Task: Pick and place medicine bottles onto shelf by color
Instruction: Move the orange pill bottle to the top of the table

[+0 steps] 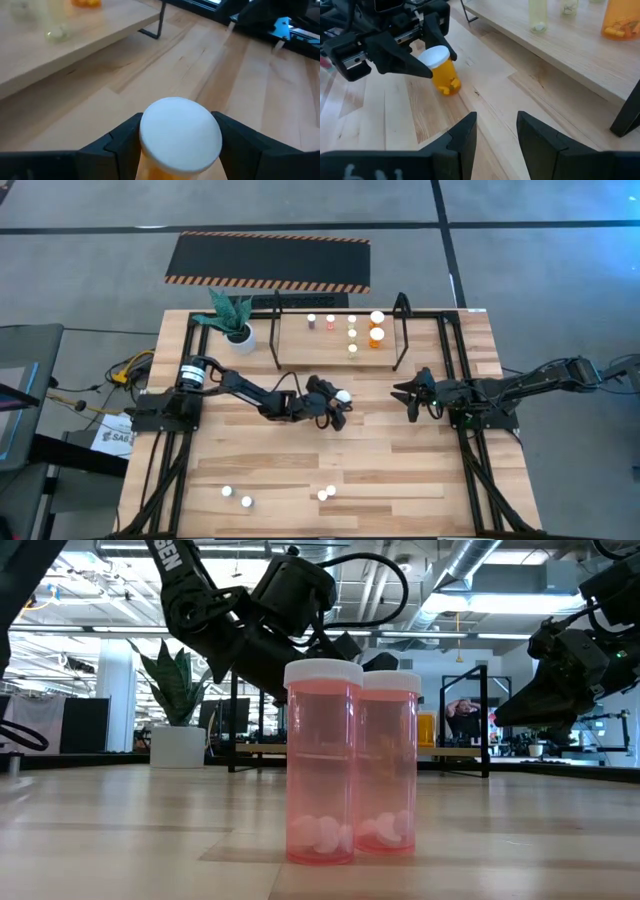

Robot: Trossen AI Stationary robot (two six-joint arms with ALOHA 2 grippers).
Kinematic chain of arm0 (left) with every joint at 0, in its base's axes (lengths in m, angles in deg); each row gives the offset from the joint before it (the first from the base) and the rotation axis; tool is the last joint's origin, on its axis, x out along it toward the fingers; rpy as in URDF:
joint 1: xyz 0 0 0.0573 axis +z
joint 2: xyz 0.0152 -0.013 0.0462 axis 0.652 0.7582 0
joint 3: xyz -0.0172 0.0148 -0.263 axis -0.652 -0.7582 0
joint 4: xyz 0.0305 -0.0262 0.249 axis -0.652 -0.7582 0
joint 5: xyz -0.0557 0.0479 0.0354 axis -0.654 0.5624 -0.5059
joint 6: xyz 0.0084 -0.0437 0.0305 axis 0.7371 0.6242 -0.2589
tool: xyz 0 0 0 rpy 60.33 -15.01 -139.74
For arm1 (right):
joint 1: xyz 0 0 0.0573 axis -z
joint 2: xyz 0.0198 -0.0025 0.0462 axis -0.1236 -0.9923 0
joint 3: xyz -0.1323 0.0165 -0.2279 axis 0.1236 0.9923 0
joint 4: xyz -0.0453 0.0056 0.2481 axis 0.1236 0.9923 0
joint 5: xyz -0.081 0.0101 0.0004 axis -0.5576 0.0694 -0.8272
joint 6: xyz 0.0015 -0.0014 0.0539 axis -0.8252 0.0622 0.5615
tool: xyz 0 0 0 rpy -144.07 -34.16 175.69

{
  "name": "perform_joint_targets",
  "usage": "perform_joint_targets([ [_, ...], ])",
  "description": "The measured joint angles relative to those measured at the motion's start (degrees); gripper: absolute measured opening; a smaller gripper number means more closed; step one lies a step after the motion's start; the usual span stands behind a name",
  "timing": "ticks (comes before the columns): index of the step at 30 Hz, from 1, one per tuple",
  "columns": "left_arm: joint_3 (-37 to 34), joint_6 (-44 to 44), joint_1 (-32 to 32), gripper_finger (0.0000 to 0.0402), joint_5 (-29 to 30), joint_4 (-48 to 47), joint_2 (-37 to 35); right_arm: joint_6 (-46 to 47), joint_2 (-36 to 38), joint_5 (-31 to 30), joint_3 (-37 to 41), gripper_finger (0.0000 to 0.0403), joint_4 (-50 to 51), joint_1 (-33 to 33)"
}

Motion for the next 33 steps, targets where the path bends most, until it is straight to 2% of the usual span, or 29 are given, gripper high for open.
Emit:
perform_joint_targets([
  [7,-0.09,5.07,0.00,0.0222,1.45,-2.88,0.09,0.01,0.00,0.00,0.00,0.0162,0.00,0.00],
  [22,-0.07,5.49,-0.40,0.0336,1.24,-1.56,0.11,0.00,0.00,0.00,0.00,0.0162,0.00,-0.01],
  [33,-0.07,0.81,-2.27,0.0383,9.39,-3.59,-5.13,0.01,-0.01,0.00,0.00,0.0162,0.00,-0.01],
])
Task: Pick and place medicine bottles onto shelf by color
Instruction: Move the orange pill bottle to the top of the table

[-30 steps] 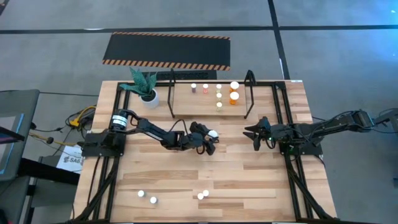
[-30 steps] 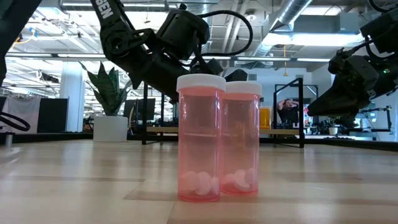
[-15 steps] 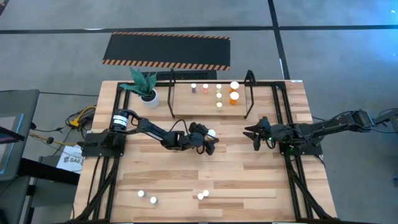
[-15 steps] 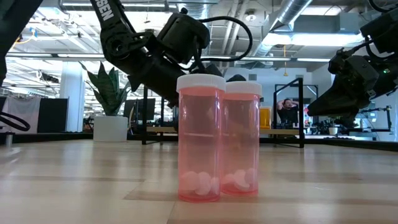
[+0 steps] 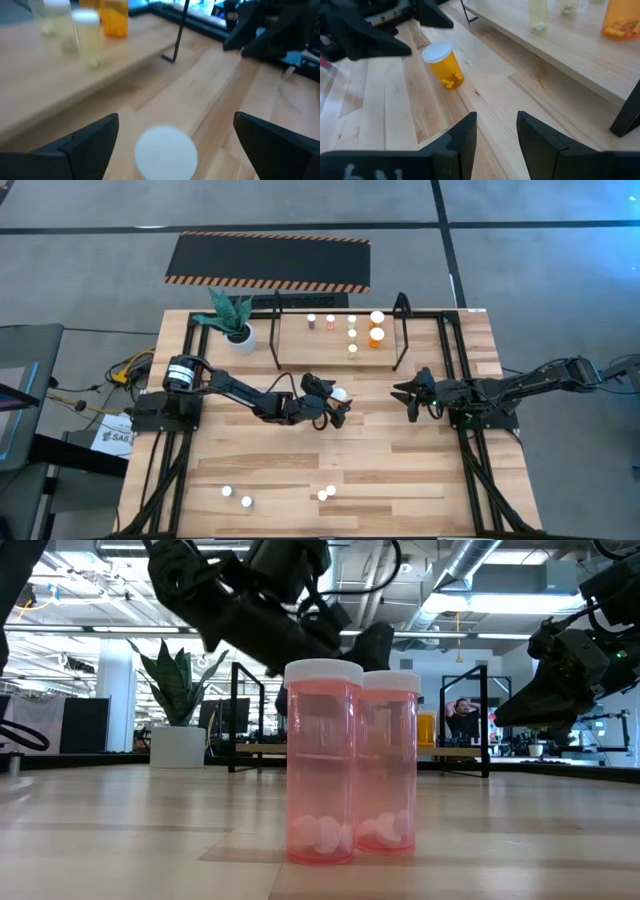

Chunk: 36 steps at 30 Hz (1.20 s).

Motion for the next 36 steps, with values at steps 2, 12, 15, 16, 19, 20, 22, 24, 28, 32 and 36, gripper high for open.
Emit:
perform_joint_targets([
  [2,0.00,-1.80,-0.02,0.0387,0.11,-0.23,-1.17,0.00,0.01,0.00,0.00,0.0162,-0.02,0.01],
  [12,16.05,1.25,3.53,0.0389,-4.28,-30.30,-3.43,0.00,-0.01,0.00,0.00,0.0162,0.00,0.01],
  [15,23.40,8.78,5.29,0.0389,-7.86,-44.52,-3.42,-0.02,0.00,0.00,0.00,0.0162,0.00,-0.01],
  [16,24.98,11.65,5.73,0.0389,-8.56,-48.20,-3.42,0.00,-0.01,0.02,0.00,0.0162,-0.02,0.01],
  [19,27.94,19.82,6.49,0.0389,-9.12,-56.28,-3.35,-0.01,0.01,0.00,0.00,0.0162,-0.02,-0.01],
  [20,28.56,22.34,6.63,0.0389,-9.15,-58.12,-3.35,0.00,0.01,0.01,0.00,0.0162,-0.02,-0.01],
  [22,28.98,27.05,7.07,0.0389,-10.09,-60.23,-3.35,-0.02,-0.01,0.02,0.00,0.0162,-0.02,0.01],
  [24,28.98,30.53,7.56,0.0389,-12.21,-61.90,-3.29,0.00,0.01,0.00,0.00,0.0162,-0.02,0.01],
  [28,28.99,37.80,8.33,0.0389,-14.61,-63.62,-2.75,0.00,0.01,0.01,0.00,0.0162,0.00,0.00],
  [32,29.01,47.55,8.28,0.0389,-15.21,-63.52,-1.47,0.00,0.01,0.00,0.00,0.0162,0.00,0.01],
  [36,30.04,54.71,8.43,0.0392,-16.81,-64.78,0.58,0.00,0.01,0.01,0.00,0.0162,0.14,0.01],
])
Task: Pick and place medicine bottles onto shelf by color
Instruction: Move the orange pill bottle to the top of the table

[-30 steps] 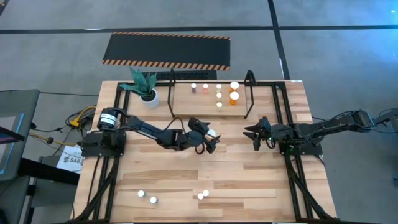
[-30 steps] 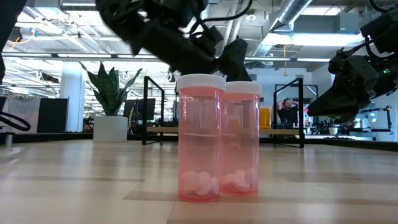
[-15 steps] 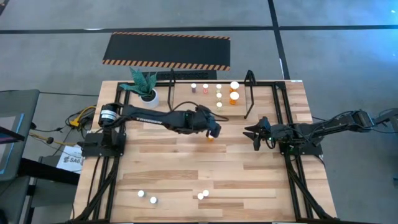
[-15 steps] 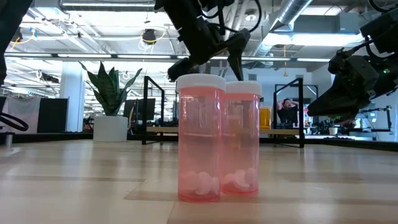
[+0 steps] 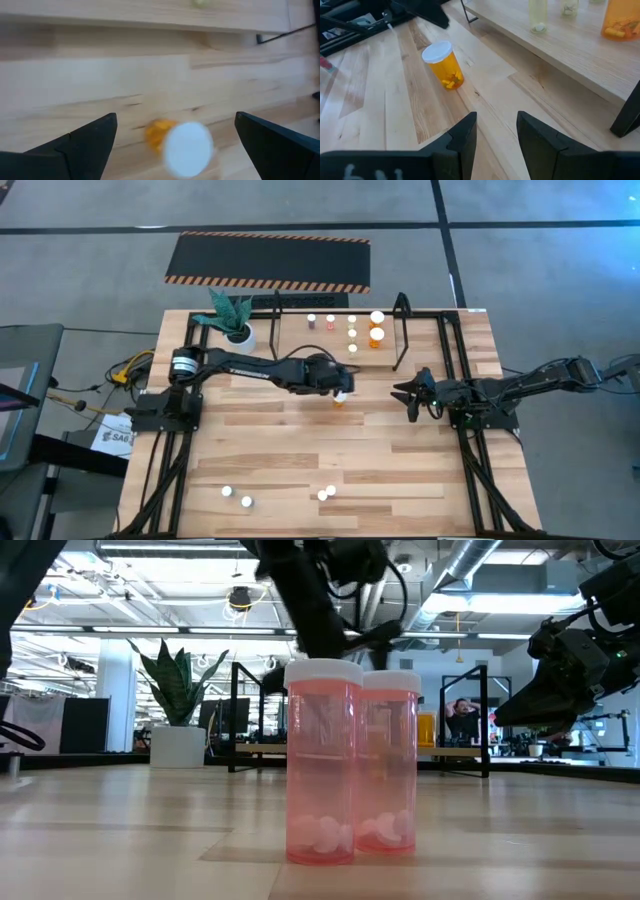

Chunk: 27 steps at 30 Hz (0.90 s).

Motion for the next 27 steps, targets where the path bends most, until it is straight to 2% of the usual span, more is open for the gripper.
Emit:
perform_joint_targets([
  [14,8.89,10.26,1.37,0.0394,-7.14,-7.63,6.60,-0.01,-0.07,0.01,-0.02,0.0162,-0.10,0.00],
  [19,9.06,12.26,1.35,0.0394,-9.00,-9.01,6.59,0.00,-0.07,0.01,0.00,0.0162,-0.23,-0.01],
  [27,9.06,23.30,1.45,0.0394,-12.62,-9.76,6.56,-0.01,-0.04,0.01,0.00,0.0162,-0.15,0.00],
])
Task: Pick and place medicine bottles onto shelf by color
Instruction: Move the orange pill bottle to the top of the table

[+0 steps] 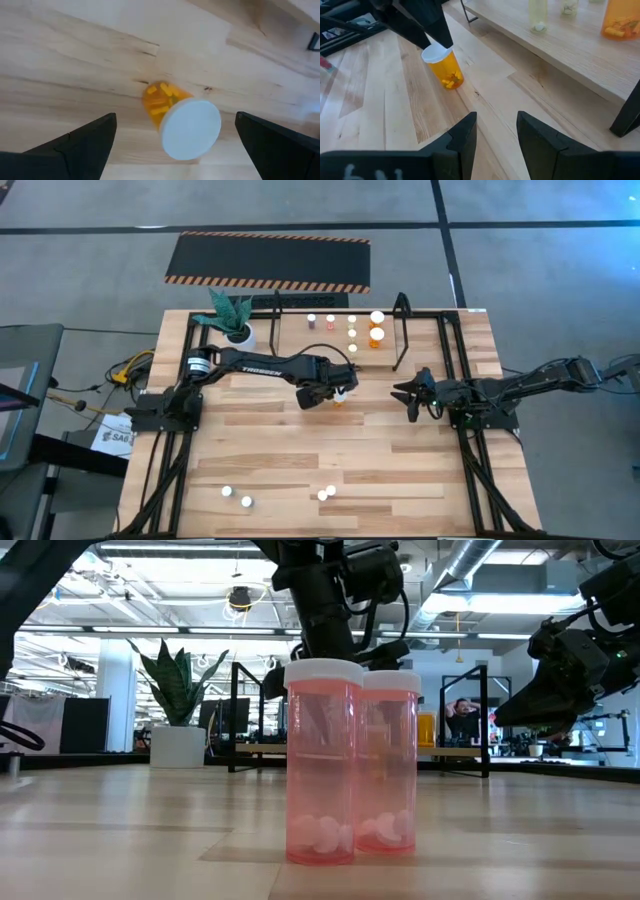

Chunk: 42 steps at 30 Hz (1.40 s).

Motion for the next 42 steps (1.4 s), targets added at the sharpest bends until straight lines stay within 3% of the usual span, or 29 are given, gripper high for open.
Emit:
perform_joint_targets([
  [14,0.00,19.79,0.31,0.0394,-1.93,-0.08,-0.02,0.01,-0.02,0.00,0.00,0.0162,0.01,0.00],
  [20,-0.10,27.80,1.37,0.0394,-8.06,1.08,1.87,0.01,0.00,0.00,0.00,0.0162,-0.01,0.00],
  [24,-0.20,28.57,2.51,0.0394,-12.37,2.15,3.06,0.01,0.00,-0.02,0.00,0.0162,-0.06,-0.02],
  [34,0.61,29.34,3.74,0.0389,-15.21,4.21,4.98,0.00,-0.01,0.00,-0.02,0.0162,0.06,-0.01],
  [42,0.68,29.08,3.80,0.0329,-15.43,3.89,4.96,-0.01,-0.02,-0.01,-0.02,0.0162,0.06,0.00],
])
